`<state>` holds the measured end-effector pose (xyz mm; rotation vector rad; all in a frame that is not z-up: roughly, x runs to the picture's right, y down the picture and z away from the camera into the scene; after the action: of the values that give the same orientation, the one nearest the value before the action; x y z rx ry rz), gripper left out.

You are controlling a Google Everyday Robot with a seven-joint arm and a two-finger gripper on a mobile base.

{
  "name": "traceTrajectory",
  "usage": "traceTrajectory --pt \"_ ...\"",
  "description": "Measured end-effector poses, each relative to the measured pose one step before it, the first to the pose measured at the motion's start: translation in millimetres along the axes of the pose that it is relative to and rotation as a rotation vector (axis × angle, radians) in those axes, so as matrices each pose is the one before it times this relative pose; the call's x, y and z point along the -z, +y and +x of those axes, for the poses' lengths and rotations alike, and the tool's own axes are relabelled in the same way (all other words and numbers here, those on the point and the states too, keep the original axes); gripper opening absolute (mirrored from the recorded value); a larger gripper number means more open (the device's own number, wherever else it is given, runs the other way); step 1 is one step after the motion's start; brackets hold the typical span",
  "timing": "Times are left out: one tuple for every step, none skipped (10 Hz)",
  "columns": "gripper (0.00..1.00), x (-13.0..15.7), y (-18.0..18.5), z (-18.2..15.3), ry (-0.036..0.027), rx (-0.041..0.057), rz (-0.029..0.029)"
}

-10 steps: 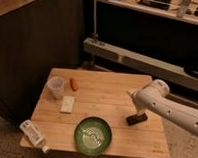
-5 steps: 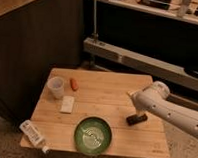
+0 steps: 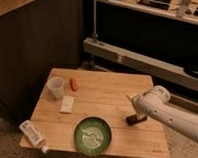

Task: Place the eraser on the white sponge

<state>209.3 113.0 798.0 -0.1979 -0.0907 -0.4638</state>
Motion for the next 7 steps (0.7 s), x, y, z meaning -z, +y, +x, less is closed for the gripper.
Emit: traceTrajectory --pt "0.80 -1.08 -1.36 -0.96 0.00158 0.01559 0.00336" --pt "0.80 1.27 -0.39 -1.09 0.00127 0.01137 0.01312" --pt "0.80 4.44 -0.63 1.58 0.00252 0.00489 0.01359" --pt "0.80 4.15 -2.86 -1.08 -0.00026 0.00908 0.00767" --pt "0.80 1.71 -1.65 -5.30 -0.00286 0.01372 0.00266" --pt "0.80 -0.68 -1.57 -2.44 -0.00274 0.00575 0.00148" --pt "0.80 0.75 -0.61 0.12 -0.00175 0.00509 0.00329"
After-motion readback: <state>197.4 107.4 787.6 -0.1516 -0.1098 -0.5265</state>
